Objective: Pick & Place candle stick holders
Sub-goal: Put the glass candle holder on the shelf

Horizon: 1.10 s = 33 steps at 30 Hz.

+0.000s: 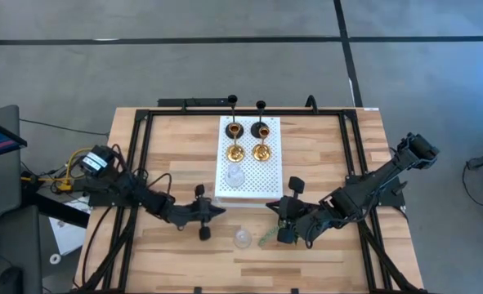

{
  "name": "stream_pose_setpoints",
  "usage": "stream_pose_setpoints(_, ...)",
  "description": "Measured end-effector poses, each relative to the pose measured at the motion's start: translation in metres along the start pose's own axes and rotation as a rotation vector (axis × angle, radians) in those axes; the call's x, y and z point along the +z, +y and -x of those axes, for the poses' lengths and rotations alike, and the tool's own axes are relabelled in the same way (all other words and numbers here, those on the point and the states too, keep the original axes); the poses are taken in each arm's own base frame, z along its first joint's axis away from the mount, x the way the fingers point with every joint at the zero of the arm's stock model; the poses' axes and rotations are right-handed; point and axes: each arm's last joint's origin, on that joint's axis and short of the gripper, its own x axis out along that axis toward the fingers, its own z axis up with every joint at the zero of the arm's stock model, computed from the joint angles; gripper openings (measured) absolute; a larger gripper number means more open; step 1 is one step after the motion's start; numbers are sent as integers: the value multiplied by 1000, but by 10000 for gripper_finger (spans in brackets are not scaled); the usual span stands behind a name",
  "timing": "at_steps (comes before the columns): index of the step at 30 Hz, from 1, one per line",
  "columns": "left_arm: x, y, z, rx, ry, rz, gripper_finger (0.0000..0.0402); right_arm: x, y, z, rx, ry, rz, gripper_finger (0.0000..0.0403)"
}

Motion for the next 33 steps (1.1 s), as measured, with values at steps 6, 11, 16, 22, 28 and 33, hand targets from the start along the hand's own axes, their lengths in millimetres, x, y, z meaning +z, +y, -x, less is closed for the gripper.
stream_pose_setpoints(6, 16, -20, 21, -159, -69, -66, 2, 0, 0, 0, 7, 3, 2, 0)
stream_pose_setpoints(11, 27, -35, 51, -286, -67, -230, 2, 1, 5, -3, 116, 24, 35, 0)
stream_pose_setpoints(16, 32, -36, 71, -343, -20, -285, 3, 4, 14, -25, 304, 22, 130, 0)
stream_pose_setpoints(22, 37, -36, 77, -357, -38, -271, 3, -9, 18, -72, 418, 104, 263, 0)
stream_pose_setpoints(28, 36, -36, 77, -356, -32, -277, 4, -6, 22, -86, 502, 128, 315, 0)
stream_pose_setpoints(33, 36, -36, 77, -356, -31, -278, 5, -7, 25, -84, 586, 140, 319, 6)
